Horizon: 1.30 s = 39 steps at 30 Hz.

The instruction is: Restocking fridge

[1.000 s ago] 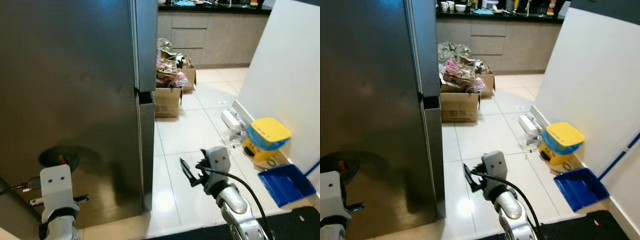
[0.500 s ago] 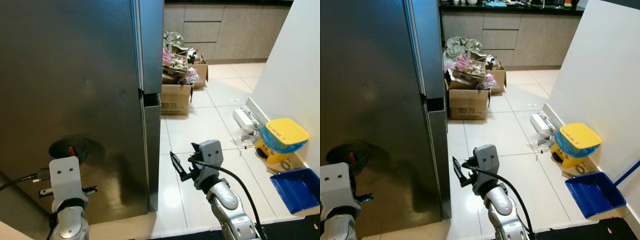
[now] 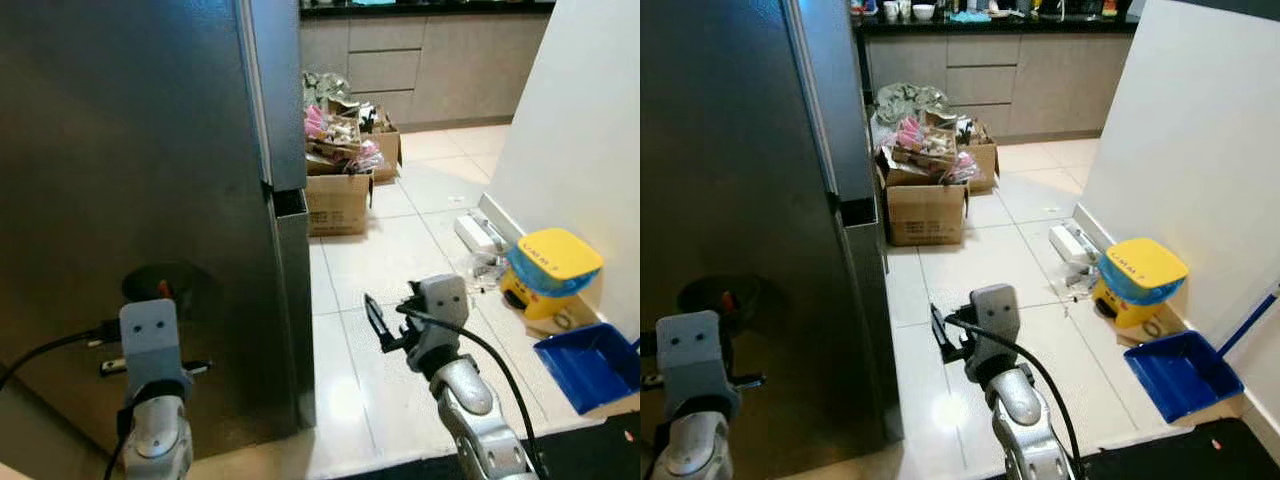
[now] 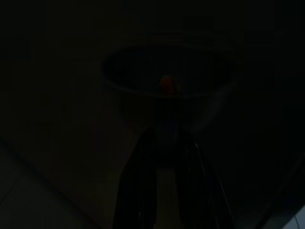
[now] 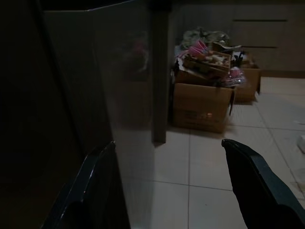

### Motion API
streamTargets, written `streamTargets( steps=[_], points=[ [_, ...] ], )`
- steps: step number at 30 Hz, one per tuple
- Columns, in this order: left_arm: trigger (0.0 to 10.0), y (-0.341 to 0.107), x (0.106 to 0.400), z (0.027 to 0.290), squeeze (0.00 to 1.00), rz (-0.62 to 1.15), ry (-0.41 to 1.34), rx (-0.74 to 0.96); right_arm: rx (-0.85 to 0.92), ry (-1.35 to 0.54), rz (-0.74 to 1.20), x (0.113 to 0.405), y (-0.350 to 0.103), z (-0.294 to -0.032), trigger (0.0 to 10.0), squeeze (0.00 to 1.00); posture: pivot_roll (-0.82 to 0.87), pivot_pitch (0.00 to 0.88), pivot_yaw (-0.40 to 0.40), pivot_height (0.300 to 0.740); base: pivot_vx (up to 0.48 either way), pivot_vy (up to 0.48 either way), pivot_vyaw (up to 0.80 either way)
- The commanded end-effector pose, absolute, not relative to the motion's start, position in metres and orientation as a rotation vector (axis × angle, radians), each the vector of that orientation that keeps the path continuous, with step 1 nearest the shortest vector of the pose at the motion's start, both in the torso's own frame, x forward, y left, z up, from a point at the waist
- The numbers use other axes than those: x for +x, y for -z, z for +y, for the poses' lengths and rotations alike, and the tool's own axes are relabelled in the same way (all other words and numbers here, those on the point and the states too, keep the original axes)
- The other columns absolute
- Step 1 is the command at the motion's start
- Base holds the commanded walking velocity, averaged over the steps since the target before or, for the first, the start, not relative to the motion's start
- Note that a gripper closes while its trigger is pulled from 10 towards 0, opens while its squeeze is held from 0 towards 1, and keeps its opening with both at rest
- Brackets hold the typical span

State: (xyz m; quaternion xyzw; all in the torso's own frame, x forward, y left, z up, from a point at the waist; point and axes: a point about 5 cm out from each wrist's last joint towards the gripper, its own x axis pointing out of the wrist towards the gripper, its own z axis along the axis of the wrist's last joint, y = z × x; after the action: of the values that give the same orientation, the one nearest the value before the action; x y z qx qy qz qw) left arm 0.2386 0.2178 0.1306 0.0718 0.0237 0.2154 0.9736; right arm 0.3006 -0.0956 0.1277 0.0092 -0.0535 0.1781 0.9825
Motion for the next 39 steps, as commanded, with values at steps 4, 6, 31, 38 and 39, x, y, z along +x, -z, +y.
streamTargets(
  steps=[4,6,31,38,39],
  points=[
    [10.0,-0.129,0.24,0.224,0.0,0.056,-0.46,0.157,0.022,-0.371,-0.098,0.3,-0.127,-0.09,10.0,0.0,-0.08,0.095,-0.005,0.74,0.0,0.419,0.0],
    [10.0,-0.129,0.24,0.224,0.0,0.056,-0.46,0.157,0.022,-0.37,-0.097,0.3,-0.127,-0.09,10.0,0.0,-0.08,0.095,-0.005,0.74,0.0,0.356,0.0],
    [10.0,-0.129,0.243,0.219,0.0,0.055,-0.436,0.165,-0.028,-0.13,-0.148,0.335,-0.148,-0.132,10.0,0.0,-0.07,0.096,0.005,0.74,0.0,0.013,0.0],
    [10.0,-0.129,0.244,0.218,0.0,0.057,-0.427,0.166,0.0,-0.137,-0.172,0.349,-0.16,-0.136,0.0,0.0,-0.07,0.094,0.013,0.74,0.0,0.0,0.0],
    [10.0,-0.129,0.244,0.218,0.0,0.058,-0.427,0.166,-0.002,-0.152,-0.181,0.35,-0.161,-0.133,0.0,0.0,-0.07,0.091,0.013,0.74,0.0,0.0,0.0]
  ],
)
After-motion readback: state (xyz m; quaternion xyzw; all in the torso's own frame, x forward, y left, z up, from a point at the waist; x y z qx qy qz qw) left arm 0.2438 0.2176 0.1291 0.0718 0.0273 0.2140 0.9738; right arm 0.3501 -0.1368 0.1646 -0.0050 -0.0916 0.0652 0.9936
